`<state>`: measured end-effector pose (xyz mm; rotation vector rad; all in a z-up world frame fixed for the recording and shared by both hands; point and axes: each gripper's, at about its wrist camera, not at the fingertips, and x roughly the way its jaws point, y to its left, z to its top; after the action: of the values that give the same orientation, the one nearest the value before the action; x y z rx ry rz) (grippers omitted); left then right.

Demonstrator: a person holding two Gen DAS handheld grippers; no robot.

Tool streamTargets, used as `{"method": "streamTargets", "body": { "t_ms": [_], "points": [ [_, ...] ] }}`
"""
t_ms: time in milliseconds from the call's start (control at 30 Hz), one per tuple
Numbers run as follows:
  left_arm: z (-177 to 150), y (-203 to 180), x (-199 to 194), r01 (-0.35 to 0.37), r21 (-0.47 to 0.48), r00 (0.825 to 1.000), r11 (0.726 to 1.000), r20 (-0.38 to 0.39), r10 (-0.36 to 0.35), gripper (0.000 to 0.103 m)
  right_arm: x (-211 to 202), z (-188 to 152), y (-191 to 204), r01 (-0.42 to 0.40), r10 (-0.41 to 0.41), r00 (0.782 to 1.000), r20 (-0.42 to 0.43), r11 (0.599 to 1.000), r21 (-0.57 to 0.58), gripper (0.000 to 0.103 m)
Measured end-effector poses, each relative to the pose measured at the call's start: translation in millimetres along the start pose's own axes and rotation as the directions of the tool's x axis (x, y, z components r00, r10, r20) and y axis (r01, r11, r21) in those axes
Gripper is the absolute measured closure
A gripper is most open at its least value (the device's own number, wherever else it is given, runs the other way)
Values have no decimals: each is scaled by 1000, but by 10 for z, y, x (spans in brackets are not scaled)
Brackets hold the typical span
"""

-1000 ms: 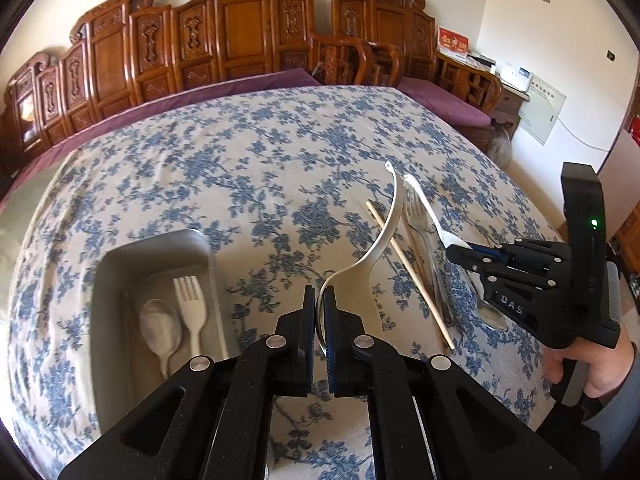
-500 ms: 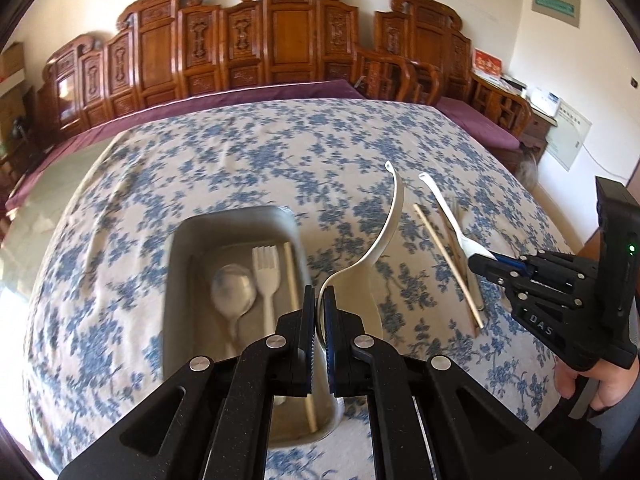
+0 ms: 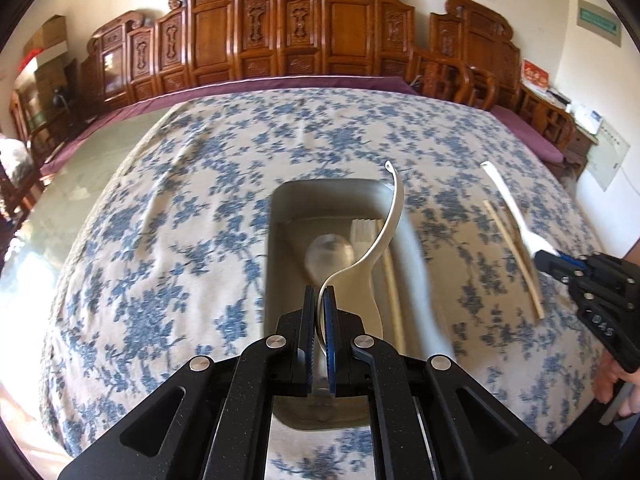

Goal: Organize utensils
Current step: 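Carry the ladle into the tray and open the left tool while the right tool lifts the white spoon, then lower the white spoon into the tray and open the right tool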

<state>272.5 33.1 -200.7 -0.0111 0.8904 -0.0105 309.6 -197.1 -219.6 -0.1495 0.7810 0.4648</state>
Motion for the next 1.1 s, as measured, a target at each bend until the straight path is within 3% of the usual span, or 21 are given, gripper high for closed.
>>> {"method": "streamTargets", "body": {
  "t_ms": [200, 567, 633, 733, 1100],
  "points": [
    [-65, 99, 153, -60, 2, 997, 998, -39, 60, 100, 33, -9, 103, 0, 0, 1000, -6, 999, -38, 96],
    [-114, -14, 256, -48, 27, 996, 998, -80, 50, 98, 55, -38, 87, -1, 0, 1000, -19, 999, -36, 96],
    [-109, -16, 237, -38, 25, 996, 999, -74, 40, 96, 28, -33, 119, 4, -4, 1000, -12, 999, -47, 96],
    [-75, -8, 203, -27, 15, 998, 1000, -57, 27, 83, -18, -14, 184, -15, 15, 1000, 0, 999, -49, 96],
    [23, 38, 34, -4, 18, 1000, 1000, -3, 4, 83, -110, 75, 466, -120, 121, 992, 21, 992, -38, 96]
  ]
}}
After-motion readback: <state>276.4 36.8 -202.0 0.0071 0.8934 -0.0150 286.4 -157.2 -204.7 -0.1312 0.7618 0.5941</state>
